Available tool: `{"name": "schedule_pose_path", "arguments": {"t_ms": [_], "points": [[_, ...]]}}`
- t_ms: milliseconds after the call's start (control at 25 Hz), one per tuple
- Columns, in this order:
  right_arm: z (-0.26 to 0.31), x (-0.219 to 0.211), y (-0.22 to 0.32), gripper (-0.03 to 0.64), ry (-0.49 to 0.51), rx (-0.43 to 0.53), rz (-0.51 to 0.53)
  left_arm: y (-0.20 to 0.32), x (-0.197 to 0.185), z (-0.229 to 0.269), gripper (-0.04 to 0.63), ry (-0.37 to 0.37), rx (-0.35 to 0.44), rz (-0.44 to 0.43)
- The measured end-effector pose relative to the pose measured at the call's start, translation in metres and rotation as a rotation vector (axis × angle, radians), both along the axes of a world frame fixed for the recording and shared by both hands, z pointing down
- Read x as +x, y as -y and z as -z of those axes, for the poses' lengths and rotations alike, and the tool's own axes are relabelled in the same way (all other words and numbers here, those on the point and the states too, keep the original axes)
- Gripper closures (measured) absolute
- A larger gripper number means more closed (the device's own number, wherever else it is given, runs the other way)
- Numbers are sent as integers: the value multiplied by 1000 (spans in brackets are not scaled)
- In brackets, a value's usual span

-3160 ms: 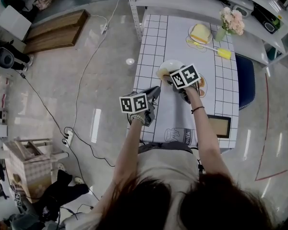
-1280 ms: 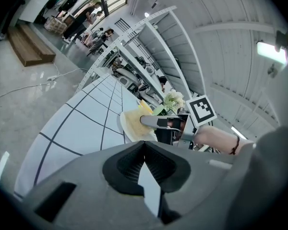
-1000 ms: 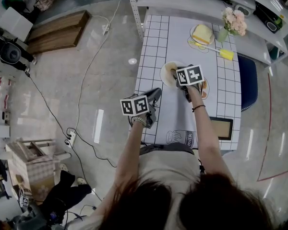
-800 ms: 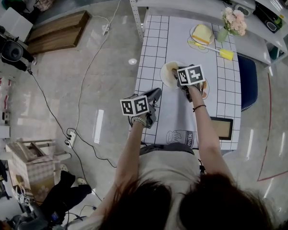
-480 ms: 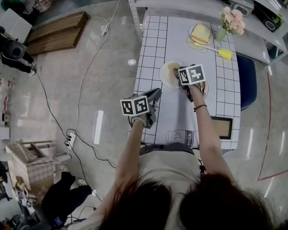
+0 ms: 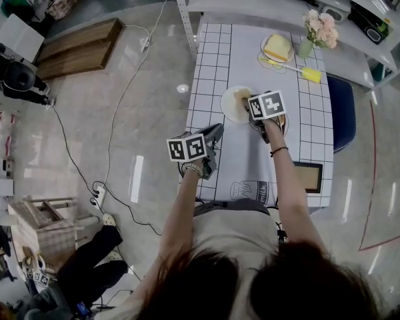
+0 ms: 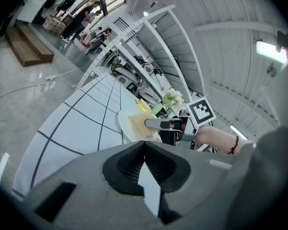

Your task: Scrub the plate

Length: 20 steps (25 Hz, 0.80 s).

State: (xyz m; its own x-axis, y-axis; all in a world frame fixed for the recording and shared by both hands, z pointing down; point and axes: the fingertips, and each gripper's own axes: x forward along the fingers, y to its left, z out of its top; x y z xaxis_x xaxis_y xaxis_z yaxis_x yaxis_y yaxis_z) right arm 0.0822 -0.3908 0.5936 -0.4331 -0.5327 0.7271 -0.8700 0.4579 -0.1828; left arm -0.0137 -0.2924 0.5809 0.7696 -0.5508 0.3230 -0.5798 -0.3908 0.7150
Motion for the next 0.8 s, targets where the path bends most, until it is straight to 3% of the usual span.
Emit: {"name": "schedule_pose_path", "arguments": {"t_ms": [800], "points": [[1, 6, -18, 541, -4, -18, -1, -6, 4, 4, 584, -1, 14, -12]]}}
